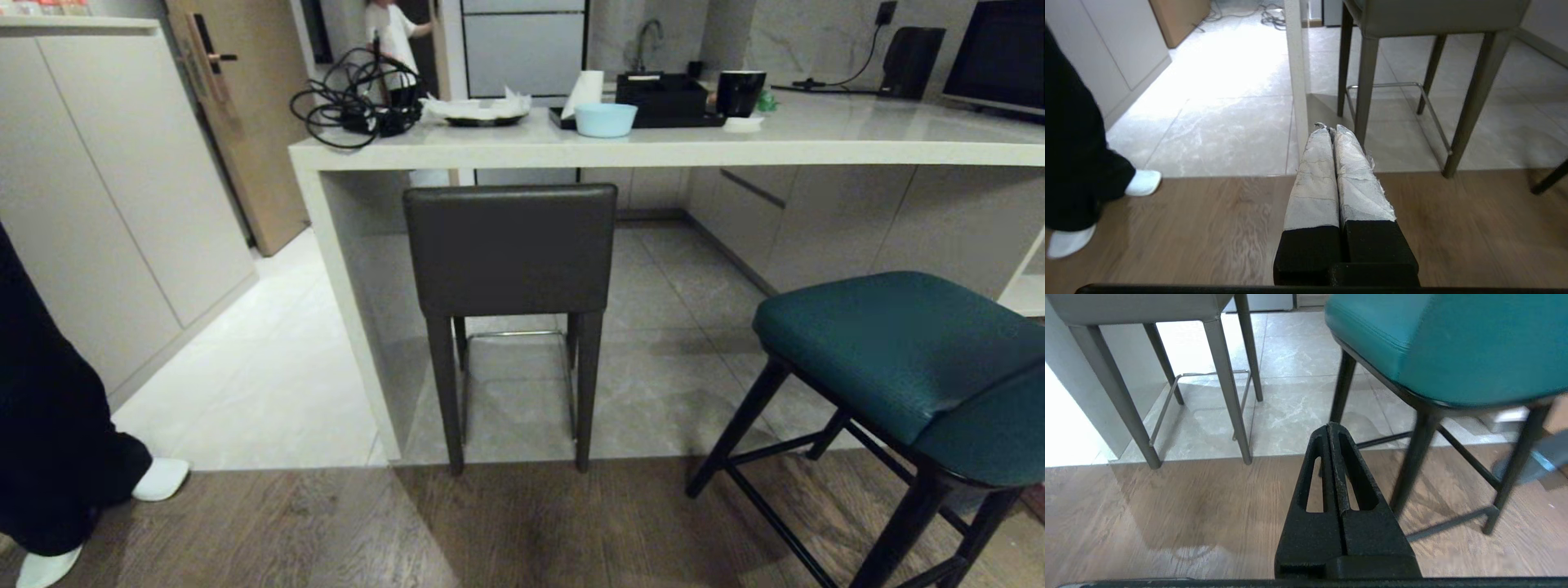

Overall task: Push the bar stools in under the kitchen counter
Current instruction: Pull the gray chair out from under the dining table

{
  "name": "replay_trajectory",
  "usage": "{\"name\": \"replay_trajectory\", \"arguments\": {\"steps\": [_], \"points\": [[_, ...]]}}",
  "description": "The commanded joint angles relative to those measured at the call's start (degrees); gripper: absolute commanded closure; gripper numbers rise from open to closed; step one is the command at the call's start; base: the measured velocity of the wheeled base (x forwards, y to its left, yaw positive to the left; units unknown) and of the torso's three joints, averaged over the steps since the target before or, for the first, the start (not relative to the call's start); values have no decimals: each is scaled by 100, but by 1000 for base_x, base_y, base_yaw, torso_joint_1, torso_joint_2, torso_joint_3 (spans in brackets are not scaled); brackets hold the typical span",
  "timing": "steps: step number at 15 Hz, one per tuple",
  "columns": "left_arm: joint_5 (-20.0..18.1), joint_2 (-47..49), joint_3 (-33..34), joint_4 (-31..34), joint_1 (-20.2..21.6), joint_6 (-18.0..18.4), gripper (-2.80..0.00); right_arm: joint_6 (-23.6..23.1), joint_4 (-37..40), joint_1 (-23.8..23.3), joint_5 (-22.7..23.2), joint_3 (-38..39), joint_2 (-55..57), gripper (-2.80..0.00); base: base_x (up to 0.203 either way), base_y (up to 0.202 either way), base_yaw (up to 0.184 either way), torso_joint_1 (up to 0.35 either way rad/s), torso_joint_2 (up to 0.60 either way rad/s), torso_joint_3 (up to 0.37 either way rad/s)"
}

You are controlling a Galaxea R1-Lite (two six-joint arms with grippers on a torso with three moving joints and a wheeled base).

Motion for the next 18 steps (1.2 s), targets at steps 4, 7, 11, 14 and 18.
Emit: {"name": "replay_trajectory", "arguments": {"steps": [4,7,11,14,18], "points": [[-2,5,105,-9,0,3,0,0,0,-2,2,0,7,0,193,0,3,3,0,0],[-2,-1,105,-9,0,3,0,0,0,-2,2,0,7,0,195,0,2,2,3,3],[-2,-1,105,-9,0,3,0,0,0,-2,2,0,7,0,192,0,2,3,4,1],[-2,-1,105,-9,0,3,0,0,-4,-2,2,0,7,0,192,0,2,4,2,1],[-2,-1,105,-9,0,3,0,0,0,-2,2,0,7,0,196,0,3,3,1,4]]}}
